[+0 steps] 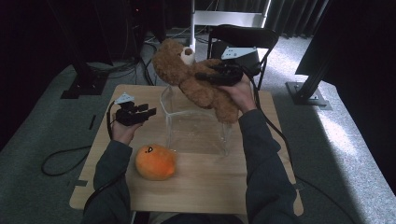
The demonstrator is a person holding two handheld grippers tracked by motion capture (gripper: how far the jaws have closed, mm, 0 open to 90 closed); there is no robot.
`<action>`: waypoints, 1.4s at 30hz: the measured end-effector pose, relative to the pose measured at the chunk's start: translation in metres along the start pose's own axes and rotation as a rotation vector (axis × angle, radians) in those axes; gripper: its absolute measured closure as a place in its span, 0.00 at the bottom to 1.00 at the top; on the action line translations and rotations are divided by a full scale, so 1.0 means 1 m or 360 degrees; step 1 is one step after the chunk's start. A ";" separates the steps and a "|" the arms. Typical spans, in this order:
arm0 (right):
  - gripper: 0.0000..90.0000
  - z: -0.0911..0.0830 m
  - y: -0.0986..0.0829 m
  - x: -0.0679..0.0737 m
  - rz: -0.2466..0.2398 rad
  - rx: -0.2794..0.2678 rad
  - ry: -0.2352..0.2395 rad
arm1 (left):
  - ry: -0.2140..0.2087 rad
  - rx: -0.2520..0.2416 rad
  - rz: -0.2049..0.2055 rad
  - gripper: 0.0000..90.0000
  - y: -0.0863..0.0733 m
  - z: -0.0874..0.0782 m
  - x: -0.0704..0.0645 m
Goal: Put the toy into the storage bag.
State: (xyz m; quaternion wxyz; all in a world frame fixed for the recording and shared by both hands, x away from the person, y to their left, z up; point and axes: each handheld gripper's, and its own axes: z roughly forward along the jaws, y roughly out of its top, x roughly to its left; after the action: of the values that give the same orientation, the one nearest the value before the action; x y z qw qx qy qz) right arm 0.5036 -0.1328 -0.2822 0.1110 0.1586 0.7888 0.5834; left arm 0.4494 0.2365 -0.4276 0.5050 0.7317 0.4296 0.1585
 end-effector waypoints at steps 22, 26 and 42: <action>0.65 0.027 0.002 -0.002 -0.0014 0.0093 0.0001 | -0.0045 -0.0032 -0.0012 0.53 0.011 0.004 -0.002; 0.65 0.033 -0.001 -0.001 -0.0022 0.0117 0.0014 | -0.0056 -0.0030 -0.0009 0.54 0.012 0.006 -0.003; 0.65 0.054 -0.006 0.000 -0.0045 0.0265 0.0057 | -0.0095 -0.0040 -0.0025 0.54 0.013 0.013 -0.007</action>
State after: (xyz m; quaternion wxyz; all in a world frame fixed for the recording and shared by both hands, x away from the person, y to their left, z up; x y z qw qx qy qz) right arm 0.5226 -0.0870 -0.3043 0.0916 0.1458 0.8385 0.5170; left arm 0.4602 0.2215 -0.4208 0.5279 0.7263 0.4181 0.1379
